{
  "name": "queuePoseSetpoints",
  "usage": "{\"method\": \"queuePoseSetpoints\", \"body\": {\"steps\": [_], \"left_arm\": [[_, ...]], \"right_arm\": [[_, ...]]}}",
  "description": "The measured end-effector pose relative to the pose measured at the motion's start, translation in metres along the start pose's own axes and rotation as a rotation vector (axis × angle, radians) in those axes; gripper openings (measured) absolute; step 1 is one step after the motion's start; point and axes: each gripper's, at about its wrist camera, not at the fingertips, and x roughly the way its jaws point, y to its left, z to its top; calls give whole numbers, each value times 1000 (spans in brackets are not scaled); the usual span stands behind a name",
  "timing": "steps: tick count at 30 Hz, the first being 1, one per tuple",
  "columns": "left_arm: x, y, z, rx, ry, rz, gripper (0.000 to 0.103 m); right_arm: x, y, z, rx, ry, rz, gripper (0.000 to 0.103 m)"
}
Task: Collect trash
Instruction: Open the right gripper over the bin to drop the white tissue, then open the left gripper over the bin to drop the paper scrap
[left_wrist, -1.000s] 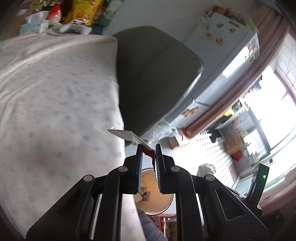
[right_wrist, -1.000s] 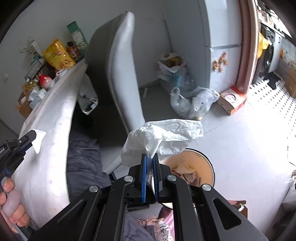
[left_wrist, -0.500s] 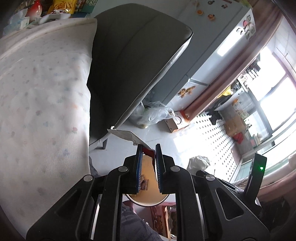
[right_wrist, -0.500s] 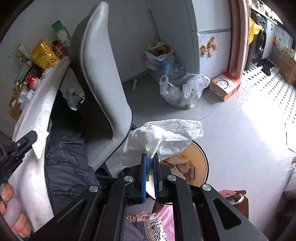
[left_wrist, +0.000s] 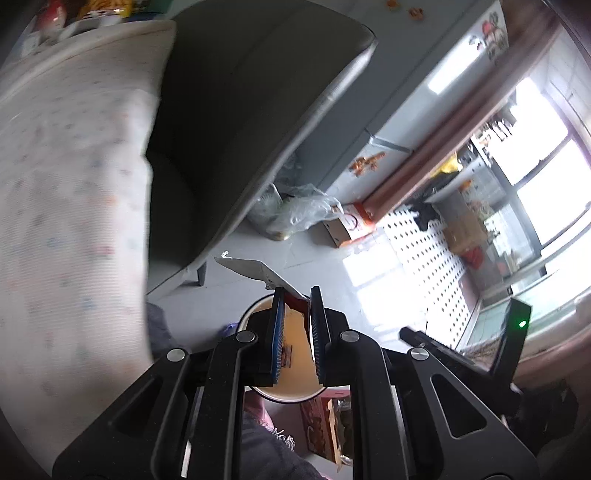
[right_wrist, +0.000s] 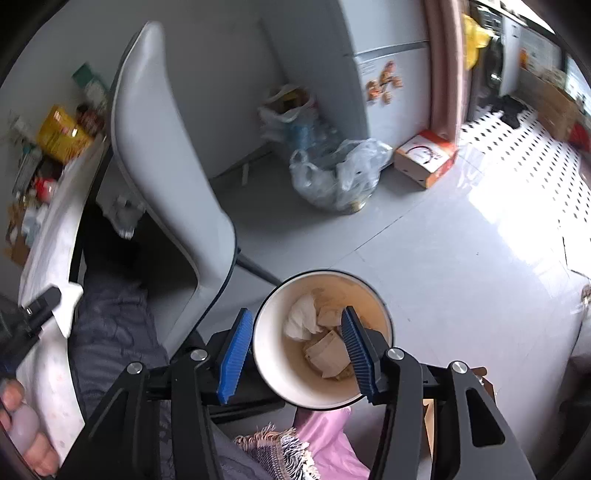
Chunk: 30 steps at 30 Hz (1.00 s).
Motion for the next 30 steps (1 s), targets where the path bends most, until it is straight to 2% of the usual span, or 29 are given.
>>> {"method": "queuePoseSetpoints", "body": {"steps": [7, 15, 16, 18, 21, 25, 28, 30], "left_arm": [[35, -42, -1, 78, 85, -57, 14], [78, -85, -11, 140, 196, -115, 17], [83, -87, -13, 135, 217, -127, 20], [92, -90, -16, 135, 255, -142, 54], [91, -90, -17, 134, 236, -133, 70], [83, -88, -13, 133, 224, -127, 78], [68, -83, -7, 121, 188, -117, 88], [60, -78, -1, 108, 166, -107, 95]], "right_arm": [[-33, -29, 6, 44, -71, -8, 60], [-61, -55, 2, 72, -112, -29, 63], [-64, -59, 2, 79, -117, -32, 63], [-67, -65, 1, 95, -123, -37, 64], [-65, -68, -1, 106, -121, -31, 64], [-62, -67, -2, 109, -116, -15, 64], [-63, -64, -1, 106, -115, -2, 64], [-66, -60, 1, 99, -120, 5, 70]]}}
